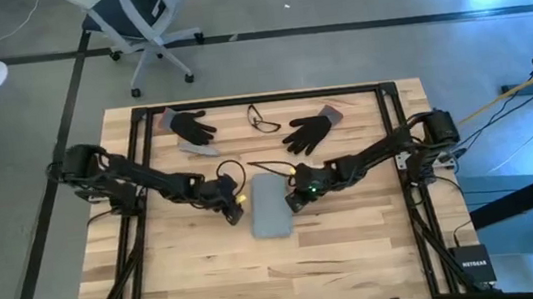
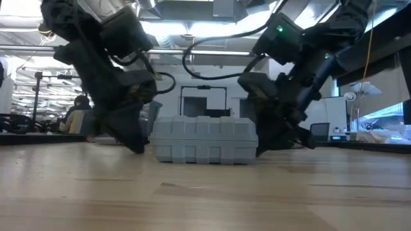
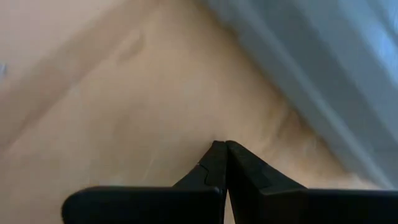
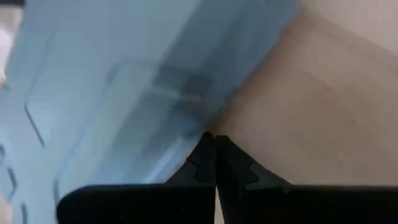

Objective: Prefit tool cases
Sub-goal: Open the gray prefit tool case

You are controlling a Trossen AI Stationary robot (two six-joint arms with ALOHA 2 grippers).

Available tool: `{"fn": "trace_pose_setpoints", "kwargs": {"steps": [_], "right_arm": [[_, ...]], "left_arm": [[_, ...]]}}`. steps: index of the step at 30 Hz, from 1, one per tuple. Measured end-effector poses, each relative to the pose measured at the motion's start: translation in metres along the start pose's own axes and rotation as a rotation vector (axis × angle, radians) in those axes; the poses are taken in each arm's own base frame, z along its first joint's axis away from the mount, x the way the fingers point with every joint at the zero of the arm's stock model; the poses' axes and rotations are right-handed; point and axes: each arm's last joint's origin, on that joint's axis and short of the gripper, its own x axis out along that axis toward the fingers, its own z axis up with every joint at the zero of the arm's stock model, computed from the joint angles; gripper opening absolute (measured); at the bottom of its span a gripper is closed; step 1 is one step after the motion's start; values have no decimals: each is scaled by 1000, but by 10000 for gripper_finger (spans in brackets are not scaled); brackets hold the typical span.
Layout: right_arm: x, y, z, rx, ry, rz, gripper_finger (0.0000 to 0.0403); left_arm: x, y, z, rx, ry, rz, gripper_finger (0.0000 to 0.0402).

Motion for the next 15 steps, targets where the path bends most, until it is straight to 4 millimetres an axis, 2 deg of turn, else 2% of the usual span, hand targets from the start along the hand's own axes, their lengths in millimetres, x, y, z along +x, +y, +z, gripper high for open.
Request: {"fn": "trace_pose_setpoints", "kwargs": {"steps": [7, 15], "right_arm": [[2, 8, 7, -1, -79, 40, 0], [-2, 18, 5, -14, 25, 163, 0]], "left_arm": [[20, -5, 8, -15, -43, 55, 0], [26, -13, 2, 9, -110, 102, 0]]}}
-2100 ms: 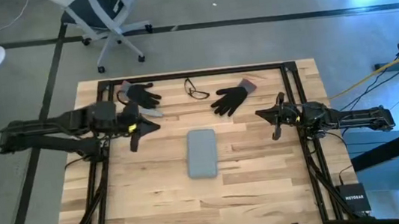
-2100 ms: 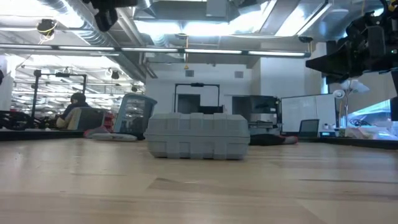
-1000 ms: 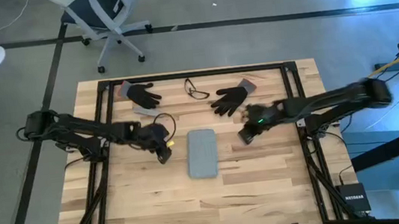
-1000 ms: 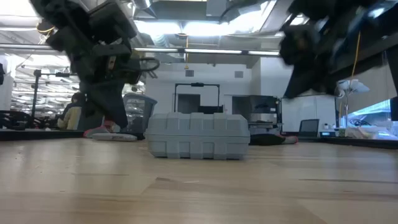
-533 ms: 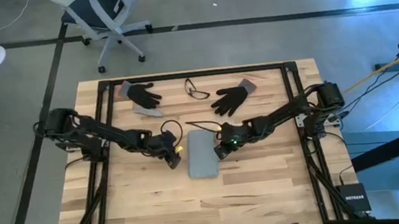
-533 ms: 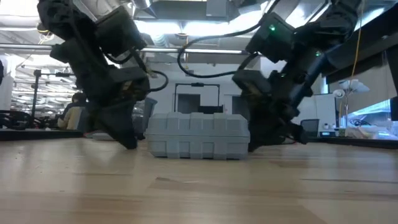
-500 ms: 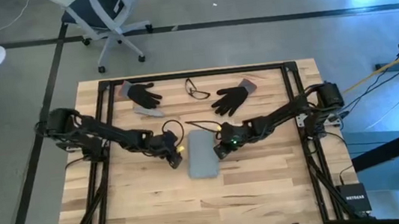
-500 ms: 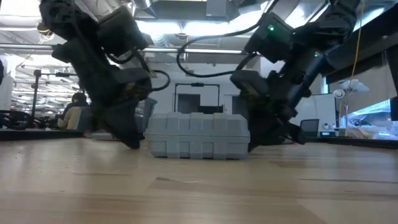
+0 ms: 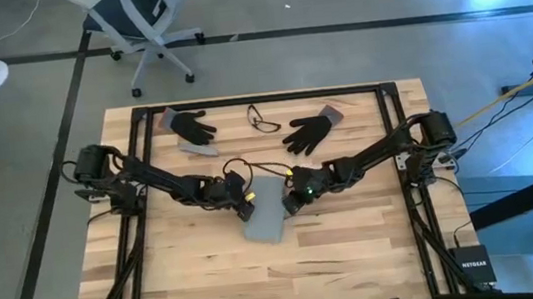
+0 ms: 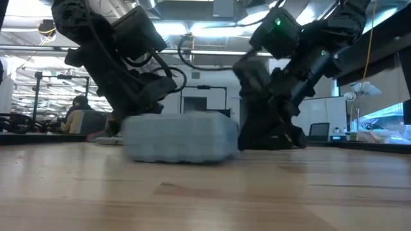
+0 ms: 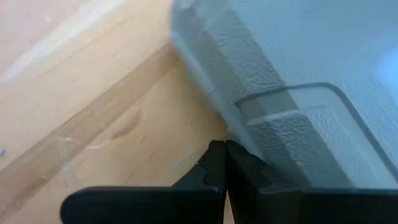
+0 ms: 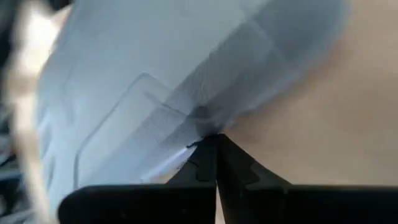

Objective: Prefit tool cases
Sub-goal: Open the gray prefit tool case

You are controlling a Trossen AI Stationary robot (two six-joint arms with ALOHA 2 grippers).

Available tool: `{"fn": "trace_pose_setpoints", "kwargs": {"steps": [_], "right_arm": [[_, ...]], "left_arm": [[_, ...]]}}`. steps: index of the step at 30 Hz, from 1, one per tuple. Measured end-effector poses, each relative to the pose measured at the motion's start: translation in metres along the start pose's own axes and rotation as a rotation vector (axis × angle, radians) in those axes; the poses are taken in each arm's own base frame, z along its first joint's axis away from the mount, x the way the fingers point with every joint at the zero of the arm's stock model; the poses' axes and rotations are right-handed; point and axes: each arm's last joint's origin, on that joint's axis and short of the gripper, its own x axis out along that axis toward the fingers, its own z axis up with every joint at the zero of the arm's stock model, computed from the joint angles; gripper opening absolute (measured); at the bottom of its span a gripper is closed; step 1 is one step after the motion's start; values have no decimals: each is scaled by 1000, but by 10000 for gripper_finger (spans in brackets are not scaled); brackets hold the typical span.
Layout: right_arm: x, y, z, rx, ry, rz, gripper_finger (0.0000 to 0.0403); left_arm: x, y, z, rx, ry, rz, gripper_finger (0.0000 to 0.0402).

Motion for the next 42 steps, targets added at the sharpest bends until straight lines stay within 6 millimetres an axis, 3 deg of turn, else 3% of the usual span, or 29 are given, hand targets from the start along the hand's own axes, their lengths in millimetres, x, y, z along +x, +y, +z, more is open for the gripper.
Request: {"fn": "trace_pose_setpoints", "kwargs": {"steps": [11, 24, 42], "right_arm": [[-23, 26, 7, -27, -59, 132, 0], [-24, 31, 10, -30, -92, 171, 0], [-28, 44, 17, -167, -8, 38, 0]], "left_arm": [[-3, -9, -10, 25, -8, -17, 0], [-6, -23, -15, -158, -61, -45, 0], [-11, -37, -8, -164, -51, -11, 0]]}}
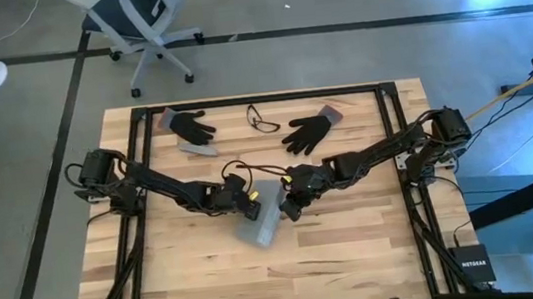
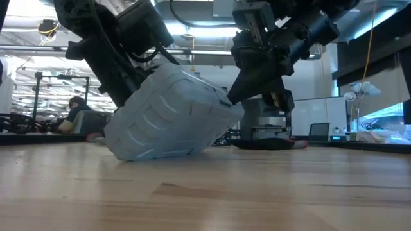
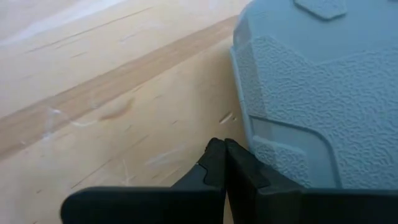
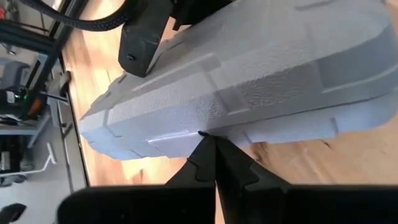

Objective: Prefit tool cases
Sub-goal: Open the gray prefit tool case

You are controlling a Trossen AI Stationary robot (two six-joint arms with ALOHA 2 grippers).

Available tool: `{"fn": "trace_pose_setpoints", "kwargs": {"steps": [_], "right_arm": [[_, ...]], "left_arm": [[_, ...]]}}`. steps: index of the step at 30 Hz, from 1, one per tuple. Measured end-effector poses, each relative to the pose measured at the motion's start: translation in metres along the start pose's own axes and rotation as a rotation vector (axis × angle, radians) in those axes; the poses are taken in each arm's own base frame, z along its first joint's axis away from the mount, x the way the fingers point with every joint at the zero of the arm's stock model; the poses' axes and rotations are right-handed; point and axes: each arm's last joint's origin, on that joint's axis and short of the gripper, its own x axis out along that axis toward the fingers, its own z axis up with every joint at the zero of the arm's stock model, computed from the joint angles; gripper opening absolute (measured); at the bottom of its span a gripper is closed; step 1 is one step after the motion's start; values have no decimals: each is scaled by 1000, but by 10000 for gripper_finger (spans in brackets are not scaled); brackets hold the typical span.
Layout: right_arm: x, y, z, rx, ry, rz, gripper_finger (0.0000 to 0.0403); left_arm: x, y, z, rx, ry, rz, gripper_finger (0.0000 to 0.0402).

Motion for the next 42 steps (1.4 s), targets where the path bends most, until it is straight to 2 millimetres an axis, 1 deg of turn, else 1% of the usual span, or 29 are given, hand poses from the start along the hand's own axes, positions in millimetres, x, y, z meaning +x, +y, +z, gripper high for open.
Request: {"fn": "trace_pose_setpoints", "kwargs": {"steps": [4, 7, 8, 9, 10, 11, 13, 14, 15, 17, 18, 20, 21, 23, 25, 27, 28, 30, 34, 37, 40, 42], "right_arm": [[-1, 3, 2, -10, 10, -12, 0], [-4, 10, 8, -59, -19, 9, 0], [-6, 15, 13, -79, -63, 41, 0], [-8, 23, 21, -102, -154, 104, 0], [-14, 39, 37, -127, -347, 242, 0], [-20, 48, 46, -131, -401, 285, 0], [-25, 48, 47, -131, -427, 301, 0], [-26, 52, 51, -138, -445, 337, 0], [-25, 52, 52, -143, -446, 350, 0], [-18, 41, 46, -145, -385, 303, 0], [-20, 41, 52, -157, -409, 322, 0], [-31, 42, 64, -177, -451, 359, 0], [-37, 42, 67, -187, -446, 376, 0], [-43, 37, 68, -214, -389, 354, 0], [-54, 27, 61, -220, -278, 242, 0], [-71, 22, 58, -237, -223, 159, 0], [-81, 19, 54, -239, -189, 112, 0], [-94, 12, 44, -213, -102, 20, 0], [-111, 4, 13, -110, 136, -128, 0], [-116, 2, -11, -40, 263, -265, 0], [-115, 5, -36, 11, 382, -367, 0], [-115, 9, -50, 37, 428, -418, 0]], "left_arm": [[-6, -2, 3, 4, -2, -18, 0], [-15, 0, 6, 71, 20, -8, 0], [-19, 1, 7, 101, 39, 7, 0], [-24, 0, 8, 115, 44, -8, 0], [-28, -4, 10, 134, 31, -40, 0], [-33, -10, 14, 151, 17, -77, 0], [-44, -11, 16, 218, 12, -82, 0], [-48, -12, 16, 257, 6, -87, 0], [-47, -13, 14, 290, 1, -96, 0], [-47, -13, 12, 342, -13, -97, 0], [-48, -15, 12, 350, -26, -112, 0], [-48, -17, 12, 337, -30, -116, 0], [-48, -16, 11, 325, -21, -106, 0], [-49, -16, 8, 316, -16, -118, 0], [-54, -25, 8, 325, -52, -180, 0], [-52, -28, 4, 348, -50, -191, 0], [-47, -26, -1, 340, -30, -174, 0], [-34, -24, -9, 298, 4, -154, 0], [-13, -33, -16, 240, 0, -262, 0], [6, -36, -21, 245, 35, -282, 0], [22, -48, -17, 241, 76, -323, 0], [33, -56, -16, 270, 113, -361, 0]]}}
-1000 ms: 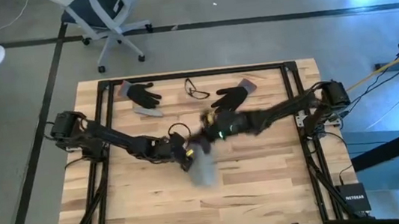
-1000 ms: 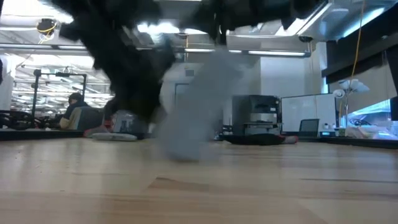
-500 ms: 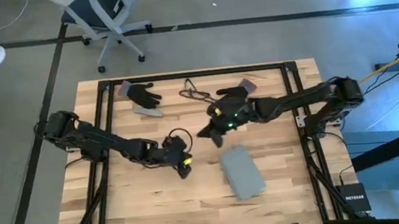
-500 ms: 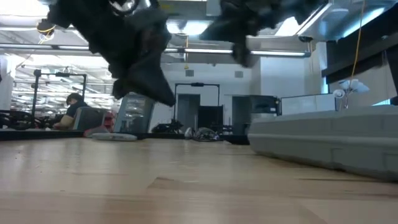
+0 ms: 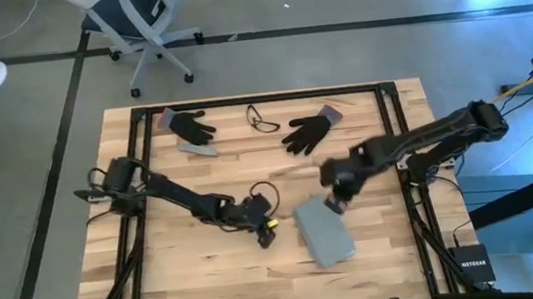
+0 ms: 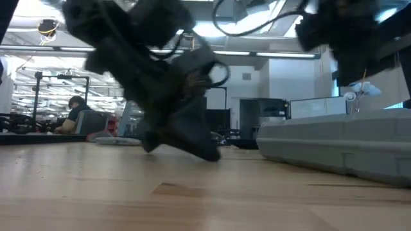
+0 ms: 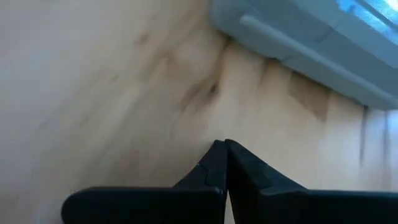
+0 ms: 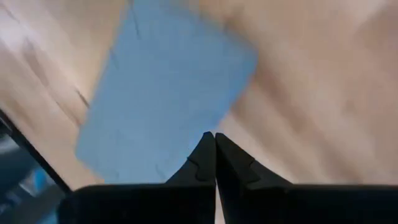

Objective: Prefit tool cases
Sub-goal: Open the gray prefit tool case

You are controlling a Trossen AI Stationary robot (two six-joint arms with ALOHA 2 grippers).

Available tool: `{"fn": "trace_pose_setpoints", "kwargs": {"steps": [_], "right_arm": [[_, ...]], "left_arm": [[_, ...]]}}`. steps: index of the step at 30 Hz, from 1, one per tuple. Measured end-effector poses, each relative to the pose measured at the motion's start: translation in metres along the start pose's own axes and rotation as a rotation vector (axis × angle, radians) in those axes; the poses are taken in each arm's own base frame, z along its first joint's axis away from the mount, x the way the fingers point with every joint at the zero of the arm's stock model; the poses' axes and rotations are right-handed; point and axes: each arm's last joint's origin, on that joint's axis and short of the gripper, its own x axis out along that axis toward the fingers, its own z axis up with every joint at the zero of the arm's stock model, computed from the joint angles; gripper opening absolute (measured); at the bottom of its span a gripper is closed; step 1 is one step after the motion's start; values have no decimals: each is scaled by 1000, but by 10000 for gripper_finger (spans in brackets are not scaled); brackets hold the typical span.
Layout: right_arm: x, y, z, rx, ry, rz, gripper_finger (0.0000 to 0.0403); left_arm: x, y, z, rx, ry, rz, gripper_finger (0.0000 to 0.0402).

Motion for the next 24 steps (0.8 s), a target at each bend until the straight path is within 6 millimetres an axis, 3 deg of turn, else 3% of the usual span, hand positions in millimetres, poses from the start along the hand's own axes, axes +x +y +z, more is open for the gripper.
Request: {"fn": "trace_pose_setpoints", "kwargs": {"steps": [5, 13, 18, 24], "right_arm": [[12, 8, -29, 64, 51, -59, 0], [51, 7, -71, 206, 61, -50, 0], [70, 2, -77, 301, -14, -6, 0], [97, -3, -71, 350, -128, 25, 0]], "left_arm": [[20, -13, 8, 99, 12, -47, 0], [29, -14, 17, 128, 1, -52, 0], [30, -13, 19, 128, -12, -56, 0], [30, -12, 20, 148, -21, -59, 0]]}}
